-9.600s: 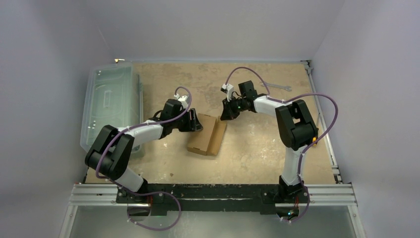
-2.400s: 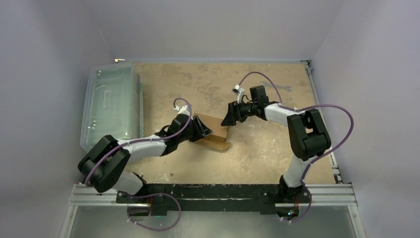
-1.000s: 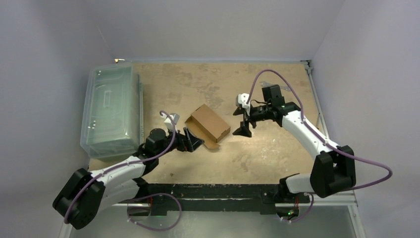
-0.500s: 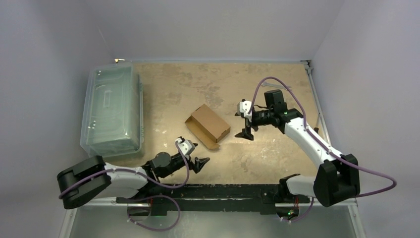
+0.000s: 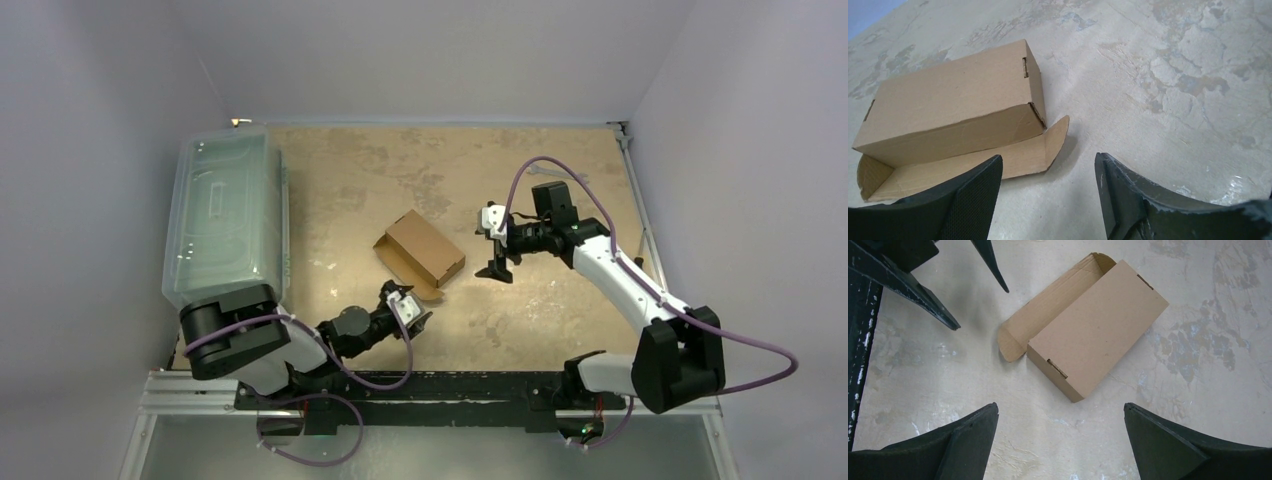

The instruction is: Fold the paper box

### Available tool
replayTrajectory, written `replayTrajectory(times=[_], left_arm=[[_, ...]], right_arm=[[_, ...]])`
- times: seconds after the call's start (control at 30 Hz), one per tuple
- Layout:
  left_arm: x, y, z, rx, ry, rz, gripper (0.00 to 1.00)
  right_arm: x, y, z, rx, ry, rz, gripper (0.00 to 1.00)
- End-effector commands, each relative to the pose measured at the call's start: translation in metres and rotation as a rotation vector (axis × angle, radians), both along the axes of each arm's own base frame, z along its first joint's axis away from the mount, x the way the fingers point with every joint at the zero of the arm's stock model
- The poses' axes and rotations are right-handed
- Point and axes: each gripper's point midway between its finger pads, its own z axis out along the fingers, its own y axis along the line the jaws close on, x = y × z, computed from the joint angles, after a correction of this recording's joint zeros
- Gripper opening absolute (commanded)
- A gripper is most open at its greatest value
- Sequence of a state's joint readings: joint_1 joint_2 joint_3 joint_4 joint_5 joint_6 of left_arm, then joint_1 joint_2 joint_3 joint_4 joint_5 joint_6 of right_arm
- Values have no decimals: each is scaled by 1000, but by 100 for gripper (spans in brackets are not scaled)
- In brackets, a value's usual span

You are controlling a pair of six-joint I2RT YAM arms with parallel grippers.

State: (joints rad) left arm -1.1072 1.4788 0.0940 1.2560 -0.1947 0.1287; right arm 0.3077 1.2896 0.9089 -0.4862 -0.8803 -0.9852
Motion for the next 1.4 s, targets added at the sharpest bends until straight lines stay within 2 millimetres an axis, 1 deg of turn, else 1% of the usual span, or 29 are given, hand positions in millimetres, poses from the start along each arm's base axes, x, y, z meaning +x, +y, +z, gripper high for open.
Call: replayTrajectory(times=[0.0, 0.17, 0.27, 0.5, 0.6, 0.63, 0.67, 0.8, 1.0, 1.1, 1.37], left_arm=[[10, -17, 13, 7, -87, -2, 64], [14, -27, 0, 66, -74, -12, 51], [16, -30, -5, 84, -75, -13, 48], [15, -36, -19, 128, -69, -45, 44], [17, -37, -24, 143, -67, -38, 43], [18, -37, -25, 149, -67, -34, 41], [19, -37, -26, 151, -68, -28, 40], [24, -37, -27, 154, -68, -4, 28], [25, -37, -27, 151, -61, 7, 20], [25, -37, -28, 146, -51, 13, 19], [26, -42, -27, 132, -39, 9, 23]], right_arm=[[7, 2, 8, 2, -28, 13, 99], [7, 3, 4, -1, -12, 16, 99], [6, 3, 1, -2, 0, 21, 99], [6, 3, -1, -7, 10, 22, 99], [6, 3, -2, -9, 18, 25, 99], [6, 3, -3, -10, 21, 26, 99], [5, 3, -3, -10, 24, 27, 99], [5, 4, -4, -11, 30, 31, 99], [4, 4, -7, -14, 40, 34, 99], [4, 5, -8, -16, 47, 37, 99], [3, 6, -10, -18, 63, 42, 99]])
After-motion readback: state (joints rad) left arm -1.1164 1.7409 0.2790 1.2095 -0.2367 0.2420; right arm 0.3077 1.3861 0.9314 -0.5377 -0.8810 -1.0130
